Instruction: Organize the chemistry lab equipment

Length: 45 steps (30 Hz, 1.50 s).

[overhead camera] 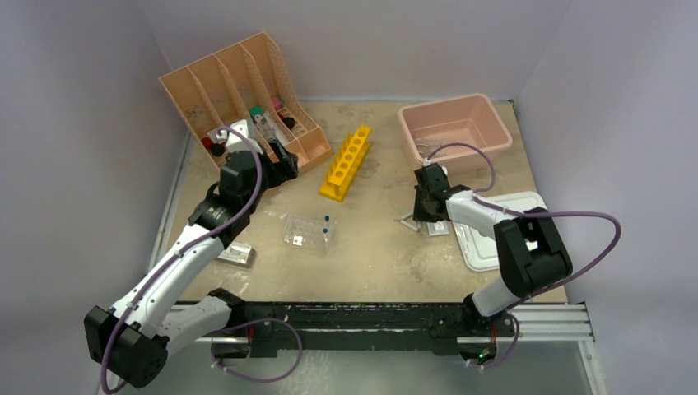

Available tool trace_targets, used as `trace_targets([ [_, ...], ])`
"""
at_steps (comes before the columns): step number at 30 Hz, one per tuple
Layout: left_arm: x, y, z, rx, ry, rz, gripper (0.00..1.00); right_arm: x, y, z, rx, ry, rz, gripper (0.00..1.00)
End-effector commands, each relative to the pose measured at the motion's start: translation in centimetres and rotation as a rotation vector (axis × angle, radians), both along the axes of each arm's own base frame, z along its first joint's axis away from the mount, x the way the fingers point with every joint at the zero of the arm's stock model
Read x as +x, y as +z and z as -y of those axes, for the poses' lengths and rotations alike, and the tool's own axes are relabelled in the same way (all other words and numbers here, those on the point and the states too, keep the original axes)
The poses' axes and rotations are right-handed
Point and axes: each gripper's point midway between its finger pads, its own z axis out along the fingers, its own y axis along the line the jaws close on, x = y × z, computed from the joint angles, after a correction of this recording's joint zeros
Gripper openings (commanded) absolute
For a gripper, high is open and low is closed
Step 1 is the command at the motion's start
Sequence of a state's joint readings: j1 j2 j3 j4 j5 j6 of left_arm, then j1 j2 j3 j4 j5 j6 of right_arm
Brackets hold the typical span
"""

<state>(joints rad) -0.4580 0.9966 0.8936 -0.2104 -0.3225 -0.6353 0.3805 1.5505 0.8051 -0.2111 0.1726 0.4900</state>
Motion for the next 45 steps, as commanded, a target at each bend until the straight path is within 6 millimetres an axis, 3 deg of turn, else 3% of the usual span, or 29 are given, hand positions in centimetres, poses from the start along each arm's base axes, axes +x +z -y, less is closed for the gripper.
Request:
trace_targets([
  [1,0.1,1.2,-0.6,-0.009,0.023,0.041,0.8,0.2,-0.3,-0.1,-0.034,-0.009,-0.009,0.22],
  [7,0.1,1.3,-0.6,-0.01,0.023,0.044,0.8,0.7,0.8,-1.3,-0.018,0.052,0.025,0.01],
  [10,0.1,1.4,-0.6,-0.01,0.022,0.047,0.8,1.4,3.1,-2.6,0.025,0.102,0.078,0.0],
  [13,0.1,1.4,-0.7,-0.01,0.024,0.046,0.8,2.4,7.1,-4.3,0.113,0.149,0.176,0.0],
  [18,0.1,1.4,-0.7,-0.012,0.026,0.045,0.8,3.7,16.1,-6.2,0.268,0.186,0.432,0.0],
  [20,0.1,1.3,-0.7,-0.012,0.025,0.043,0.8,4.3,19.5,-5.6,0.261,0.17,0.519,0.0],
  [25,0.1,1.1,-0.7,-0.008,0.029,0.038,0.8,6.2,25.7,-3.3,0.145,0.112,0.648,0.0],
  [29,0.5,1.0,-0.6,-0.007,0.031,0.034,0.8,8.4,29.0,-0.8,0.079,0.041,0.717,0.0],
  [35,1.0,1.4,-0.7,0.009,0.045,0.037,0.8,12.4,30.6,4.0,0.057,-0.058,0.735,0.0],
  [40,1.6,1.8,-1.0,0.031,0.067,0.044,0.8,15.5,27.6,8.3,-0.037,-0.152,0.618,0.0],
  [45,2.9,2.2,-0.7,0.055,0.073,0.053,0.8,17.7,23.3,11.3,-0.085,-0.233,0.491,0.0],
])
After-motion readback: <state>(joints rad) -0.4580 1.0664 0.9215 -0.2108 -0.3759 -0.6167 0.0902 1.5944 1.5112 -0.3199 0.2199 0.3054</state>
